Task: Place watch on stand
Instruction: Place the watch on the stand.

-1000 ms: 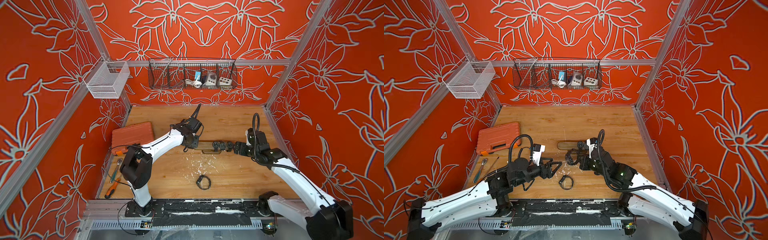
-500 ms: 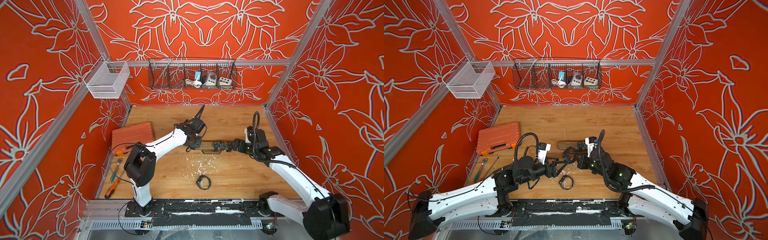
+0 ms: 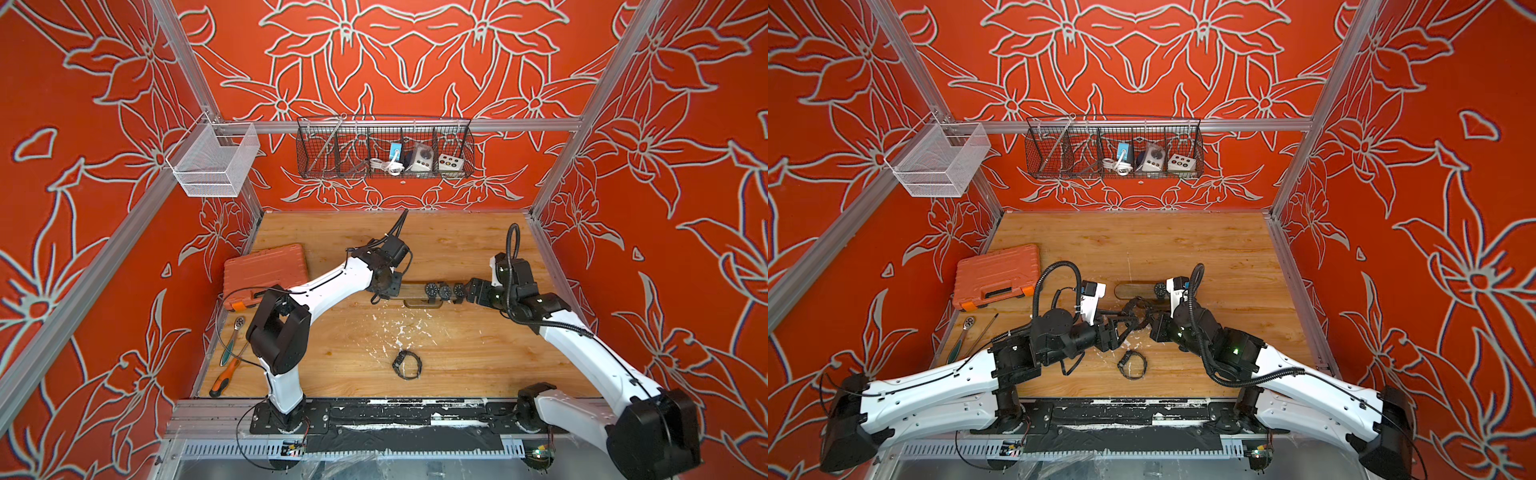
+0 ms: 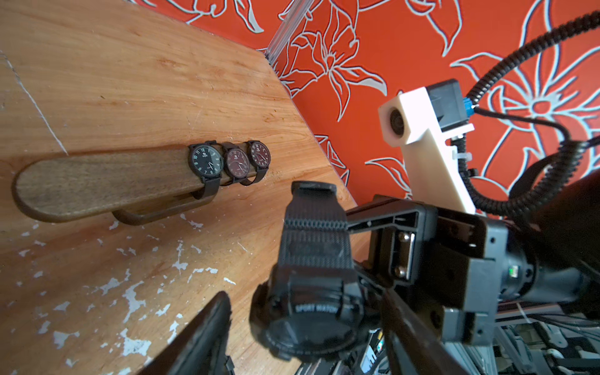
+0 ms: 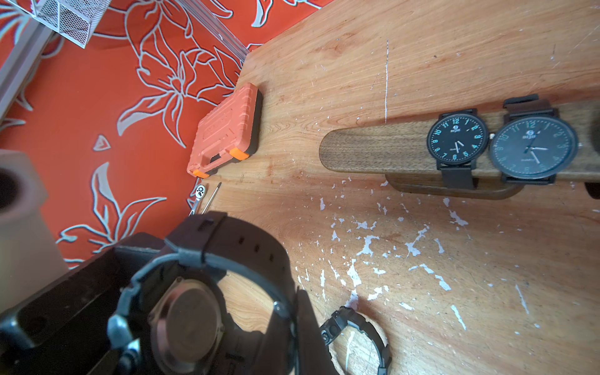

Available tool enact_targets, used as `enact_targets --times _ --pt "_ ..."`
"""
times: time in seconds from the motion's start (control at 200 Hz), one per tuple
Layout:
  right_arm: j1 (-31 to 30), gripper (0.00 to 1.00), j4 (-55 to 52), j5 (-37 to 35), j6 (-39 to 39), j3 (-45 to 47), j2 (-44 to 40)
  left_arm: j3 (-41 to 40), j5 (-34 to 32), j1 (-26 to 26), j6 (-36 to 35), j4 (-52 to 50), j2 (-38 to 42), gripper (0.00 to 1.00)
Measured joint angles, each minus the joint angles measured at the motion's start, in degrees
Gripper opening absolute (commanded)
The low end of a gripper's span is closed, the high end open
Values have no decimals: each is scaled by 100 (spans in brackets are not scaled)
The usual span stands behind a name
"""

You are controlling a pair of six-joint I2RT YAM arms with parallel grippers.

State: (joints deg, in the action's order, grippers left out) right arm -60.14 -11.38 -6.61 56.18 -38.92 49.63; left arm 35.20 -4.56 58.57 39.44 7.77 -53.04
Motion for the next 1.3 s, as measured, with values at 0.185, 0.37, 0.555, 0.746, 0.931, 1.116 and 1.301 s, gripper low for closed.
enact_targets --times 0.185,0.37,0.555,0.746,0.931,1.116,1.301 --pt "-66 0 59 -98 11 0 37 83 -33 0 -20 -26 -81 63" --pt "-107 0 76 -118 11 0 96 155 -33 0 -20 -151 -184 64" --pt "-138 0 72 -151 11 -2 101 221 -33 0 -9 -216 -247 55" --pt "-155 0 59 -208 9 -17 175 229 -90 0 7 -280 -267 46" --pt "-164 16 35 -240 4 -26 184 284 -149 4 20 -367 -275 44" --pt "-164 56 -356 -533 -247 -122 -20 623 -439 4 -212 -960 -313 44" --pt "-46 71 -1174 -1049 -713 -297 -487 1596 -730 -302 -804 -2166 -562 44"
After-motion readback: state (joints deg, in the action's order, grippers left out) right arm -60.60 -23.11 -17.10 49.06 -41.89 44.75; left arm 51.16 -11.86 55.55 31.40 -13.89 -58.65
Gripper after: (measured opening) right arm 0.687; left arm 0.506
